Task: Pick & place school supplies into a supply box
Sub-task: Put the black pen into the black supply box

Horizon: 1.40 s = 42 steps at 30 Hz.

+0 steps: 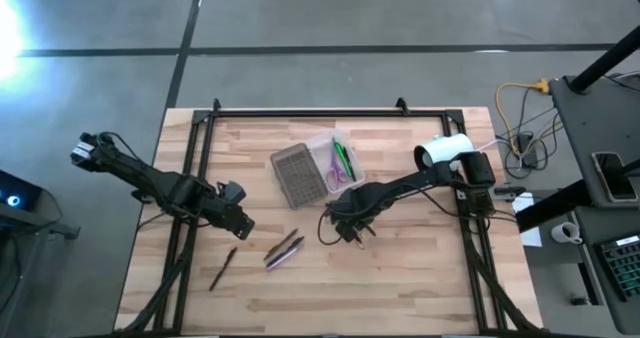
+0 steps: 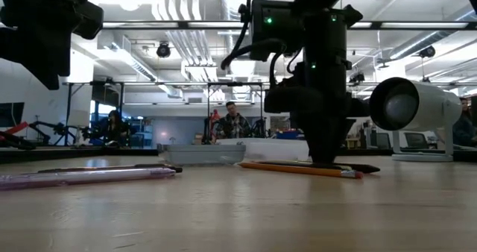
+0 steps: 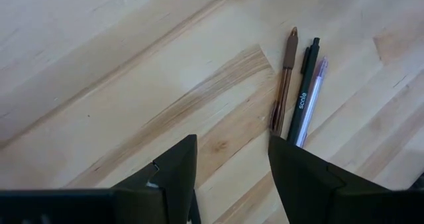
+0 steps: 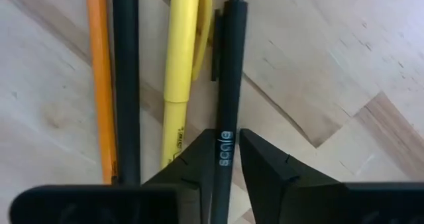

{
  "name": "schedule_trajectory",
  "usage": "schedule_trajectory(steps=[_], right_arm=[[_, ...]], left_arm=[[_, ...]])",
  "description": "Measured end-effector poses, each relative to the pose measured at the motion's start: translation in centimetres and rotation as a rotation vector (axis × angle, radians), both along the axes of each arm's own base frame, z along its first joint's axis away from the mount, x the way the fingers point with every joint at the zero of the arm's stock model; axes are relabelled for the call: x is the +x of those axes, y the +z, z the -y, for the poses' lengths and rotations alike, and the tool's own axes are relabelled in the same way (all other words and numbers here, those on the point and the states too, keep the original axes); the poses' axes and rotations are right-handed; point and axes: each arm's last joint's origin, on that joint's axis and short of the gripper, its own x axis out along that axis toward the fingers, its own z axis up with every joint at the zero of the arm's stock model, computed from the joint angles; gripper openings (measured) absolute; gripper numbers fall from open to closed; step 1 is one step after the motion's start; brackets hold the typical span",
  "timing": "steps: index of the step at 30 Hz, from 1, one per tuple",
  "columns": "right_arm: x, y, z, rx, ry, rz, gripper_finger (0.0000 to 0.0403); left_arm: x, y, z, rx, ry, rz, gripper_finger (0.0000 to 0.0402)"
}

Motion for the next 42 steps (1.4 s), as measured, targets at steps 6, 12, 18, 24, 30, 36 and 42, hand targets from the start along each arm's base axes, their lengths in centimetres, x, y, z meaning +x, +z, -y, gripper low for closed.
schedule_trajectory(steps=[6,12,18,24,30,36,42], right_arm=[[0.3,0.4,0.0,-0.019,0.052,0.022,0.0026],[0.6,4.6,0.1,-0.125,0.013,0.188,0.0014],[0.2,10.5,1.7,-0.21,-0.078,0.407,0.0013],[1.0,11.1,8.1,-0.125,-0.162,0.495,0.0013],[1.5,8.8,12.6,-0.101,-0.214,0.458,0.0021],[1.6,7.6,14.7,-0.121,-0.246,0.444,0.0091],[1.9,8.6,14.7,-0.133,-0.22,0.502,0.0163]], left_arm=[[0.0,0.0,0.0,0.0,0.0,0.0,0.0171],[0.0,0.0,0.0,0.001,0.0,0.0,0.0171],[0.0,0.0,0.0,0.008,0.004,0.003,0.0171],[0.1,0.0,-0.2,0.048,0.022,0.019,0.0171],[0.1,0.0,-0.2,0.054,0.025,0.022,0.0171],[0.2,0.1,-0.2,0.07,0.037,0.046,0.0171],[0.2,0.1,-0.2,0.073,0.029,0.048,0.0171]])
